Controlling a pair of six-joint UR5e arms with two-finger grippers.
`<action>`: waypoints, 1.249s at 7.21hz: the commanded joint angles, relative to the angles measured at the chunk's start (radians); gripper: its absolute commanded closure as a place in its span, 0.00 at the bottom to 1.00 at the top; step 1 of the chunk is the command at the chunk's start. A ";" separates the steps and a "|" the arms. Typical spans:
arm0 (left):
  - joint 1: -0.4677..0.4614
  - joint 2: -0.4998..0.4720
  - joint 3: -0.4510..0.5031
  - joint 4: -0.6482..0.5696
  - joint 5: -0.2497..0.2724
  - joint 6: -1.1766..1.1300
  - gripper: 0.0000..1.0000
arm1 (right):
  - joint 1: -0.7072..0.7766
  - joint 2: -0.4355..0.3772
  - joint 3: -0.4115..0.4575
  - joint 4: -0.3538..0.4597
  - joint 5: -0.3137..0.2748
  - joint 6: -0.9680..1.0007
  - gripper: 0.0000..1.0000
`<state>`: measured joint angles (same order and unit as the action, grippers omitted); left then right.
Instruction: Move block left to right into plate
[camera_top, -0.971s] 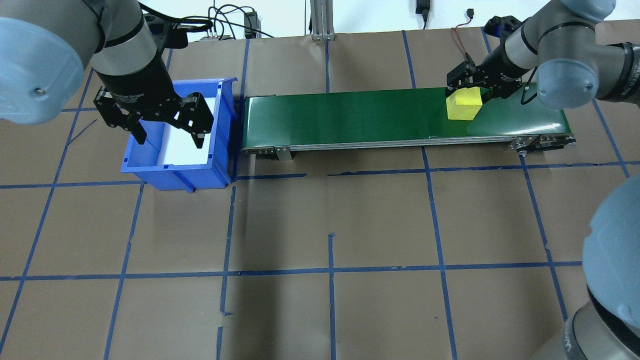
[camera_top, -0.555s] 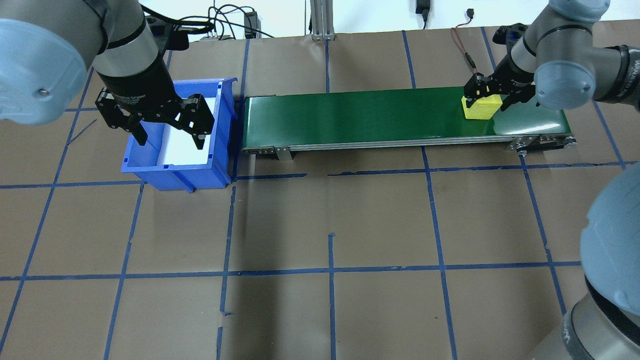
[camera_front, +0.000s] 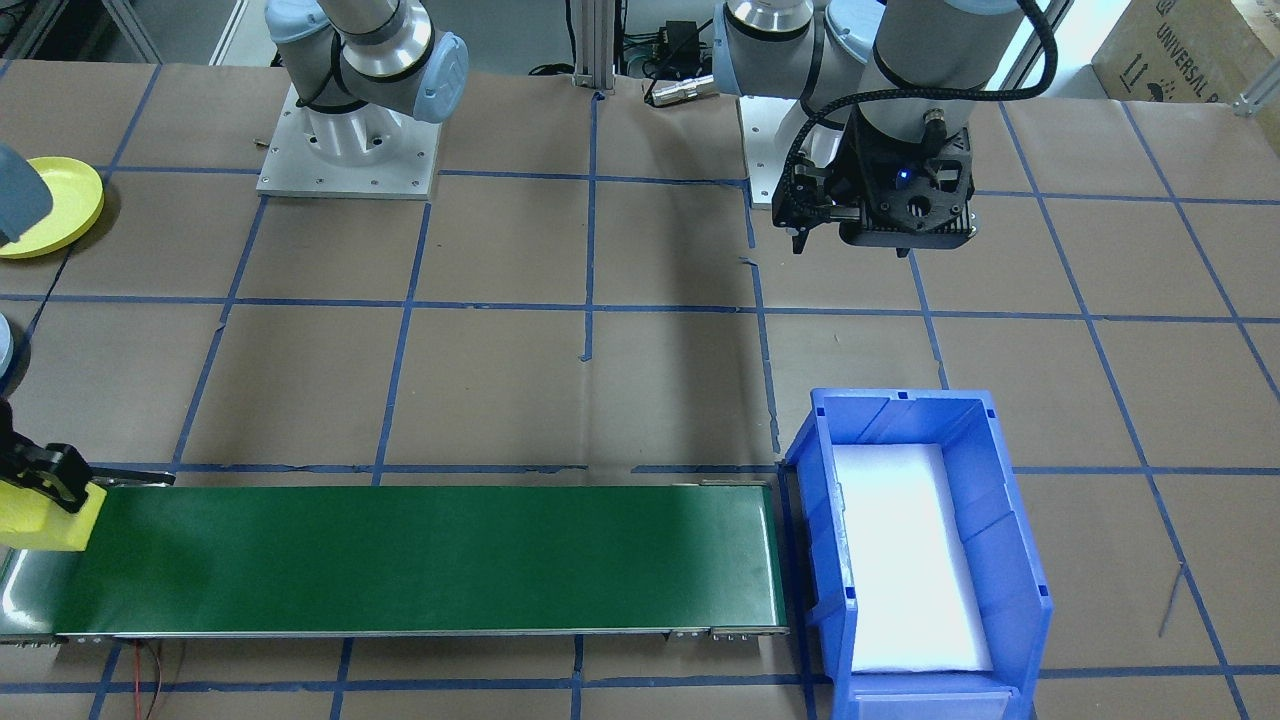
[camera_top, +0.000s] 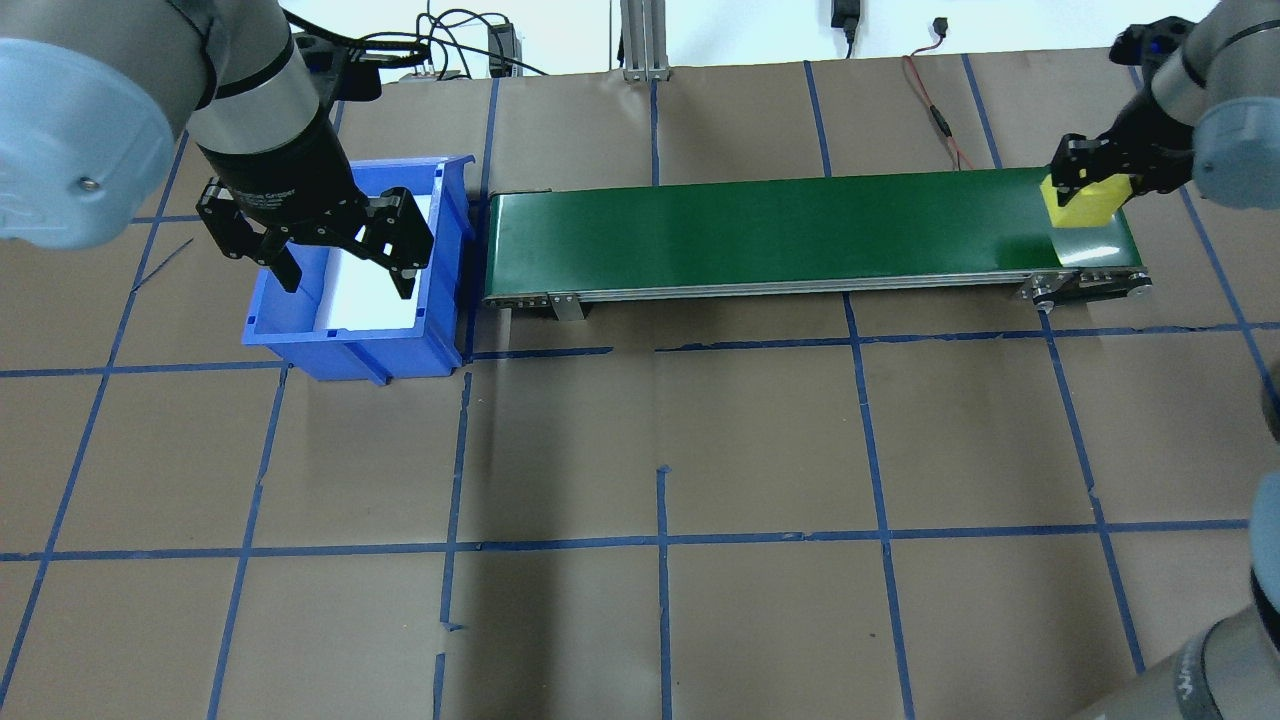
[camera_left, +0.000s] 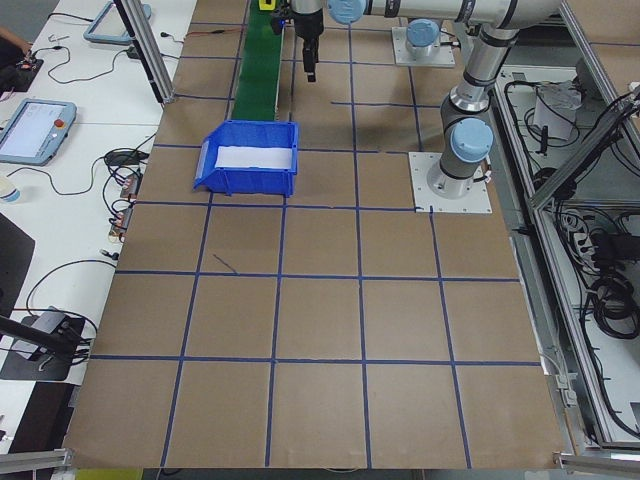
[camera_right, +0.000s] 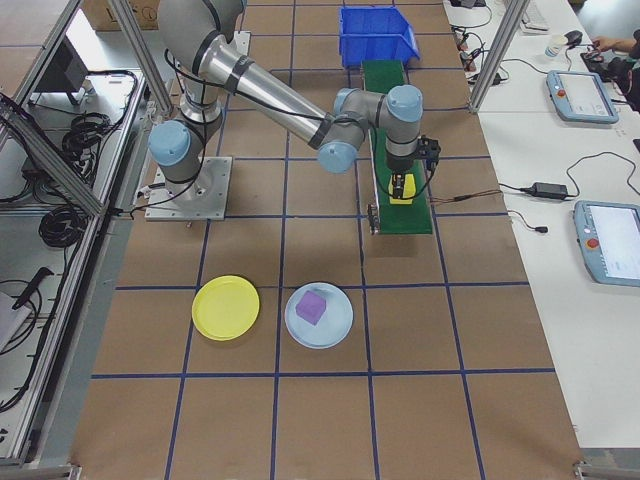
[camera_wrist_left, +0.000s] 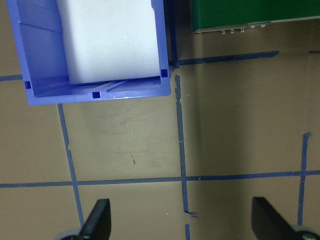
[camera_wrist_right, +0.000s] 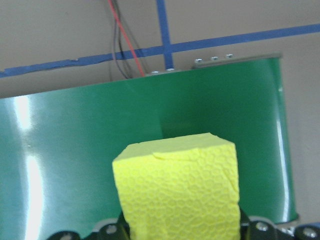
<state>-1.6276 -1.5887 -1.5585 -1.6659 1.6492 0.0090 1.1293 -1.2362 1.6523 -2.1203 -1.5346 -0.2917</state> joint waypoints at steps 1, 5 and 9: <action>0.000 0.001 0.000 0.000 0.000 0.000 0.00 | -0.173 -0.151 0.129 0.025 -0.045 -0.257 0.64; -0.001 -0.001 0.000 0.000 -0.002 -0.003 0.00 | -0.582 -0.256 0.312 0.036 -0.106 -0.605 0.64; -0.001 -0.001 0.000 0.000 -0.002 -0.003 0.00 | -0.846 -0.258 0.471 -0.012 -0.117 -0.711 0.64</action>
<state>-1.6291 -1.5892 -1.5585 -1.6659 1.6475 0.0054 0.3488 -1.4931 2.1016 -2.1180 -1.6468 -0.9661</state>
